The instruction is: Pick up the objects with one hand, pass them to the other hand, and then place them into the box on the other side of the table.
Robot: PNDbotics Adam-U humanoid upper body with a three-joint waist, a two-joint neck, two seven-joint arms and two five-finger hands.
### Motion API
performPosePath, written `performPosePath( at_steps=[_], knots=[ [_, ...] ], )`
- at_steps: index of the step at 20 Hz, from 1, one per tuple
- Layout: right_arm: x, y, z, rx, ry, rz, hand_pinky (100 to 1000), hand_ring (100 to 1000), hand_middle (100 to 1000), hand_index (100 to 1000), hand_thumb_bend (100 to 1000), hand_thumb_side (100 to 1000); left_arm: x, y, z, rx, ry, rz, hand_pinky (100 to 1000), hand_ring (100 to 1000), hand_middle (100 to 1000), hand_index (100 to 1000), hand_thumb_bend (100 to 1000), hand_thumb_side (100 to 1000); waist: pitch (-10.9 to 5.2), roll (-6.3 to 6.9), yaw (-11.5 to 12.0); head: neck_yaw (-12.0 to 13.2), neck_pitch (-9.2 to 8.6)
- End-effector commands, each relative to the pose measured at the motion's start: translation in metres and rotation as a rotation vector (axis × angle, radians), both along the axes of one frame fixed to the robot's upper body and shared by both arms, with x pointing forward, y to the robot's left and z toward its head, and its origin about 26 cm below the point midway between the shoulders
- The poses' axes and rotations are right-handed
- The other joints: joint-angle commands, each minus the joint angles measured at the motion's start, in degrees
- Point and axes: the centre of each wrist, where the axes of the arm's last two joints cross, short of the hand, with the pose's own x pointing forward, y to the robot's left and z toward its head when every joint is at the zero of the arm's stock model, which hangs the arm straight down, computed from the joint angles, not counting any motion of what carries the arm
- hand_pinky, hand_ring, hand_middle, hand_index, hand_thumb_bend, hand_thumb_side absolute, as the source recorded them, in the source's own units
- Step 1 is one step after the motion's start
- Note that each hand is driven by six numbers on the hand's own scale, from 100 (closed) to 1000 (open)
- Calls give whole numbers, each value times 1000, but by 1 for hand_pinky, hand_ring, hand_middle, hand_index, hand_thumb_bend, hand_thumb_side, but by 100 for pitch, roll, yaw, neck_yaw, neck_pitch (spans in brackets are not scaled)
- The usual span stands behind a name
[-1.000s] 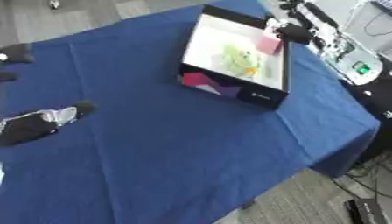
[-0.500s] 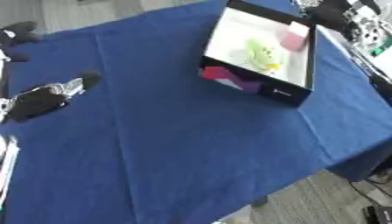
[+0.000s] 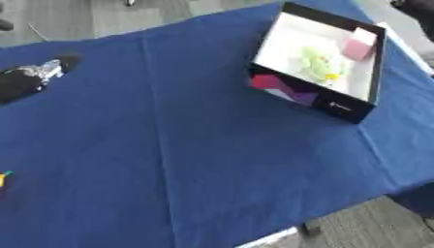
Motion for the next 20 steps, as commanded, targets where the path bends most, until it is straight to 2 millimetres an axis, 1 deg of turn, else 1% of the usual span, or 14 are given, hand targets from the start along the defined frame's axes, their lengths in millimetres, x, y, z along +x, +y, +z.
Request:
performPosePath(
  at_steps=[1,6,10,15,20],
  knots=[
    [-4,4,19,-29,-38,24,1000,1000,1000,1000,100,511,1,31,15,40,25,48,779,860,688,874,879,449,-230,62,-10,278,34],
    [-6,8,18,-25,-42,38,1000,1000,1000,1000,100,504,3,57,18,83,128,58,792,868,696,878,888,439,-220,69,-31,566,34],
    [-7,10,16,-26,-40,37,1000,1000,1000,1000,100,512,4,76,19,130,207,58,800,873,707,882,912,420,-212,74,-45,748,34],
    [-8,12,16,-24,-42,36,1000,1000,1000,1000,100,515,3,101,13,175,336,42,817,877,726,885,937,392,-197,82,-77,916,34],
    [-9,13,15,-29,-43,34,1000,1000,1000,1000,100,513,-1,122,7,276,434,26,853,897,761,892,989,350,-184,86,-110,1045,34]
  ],
)
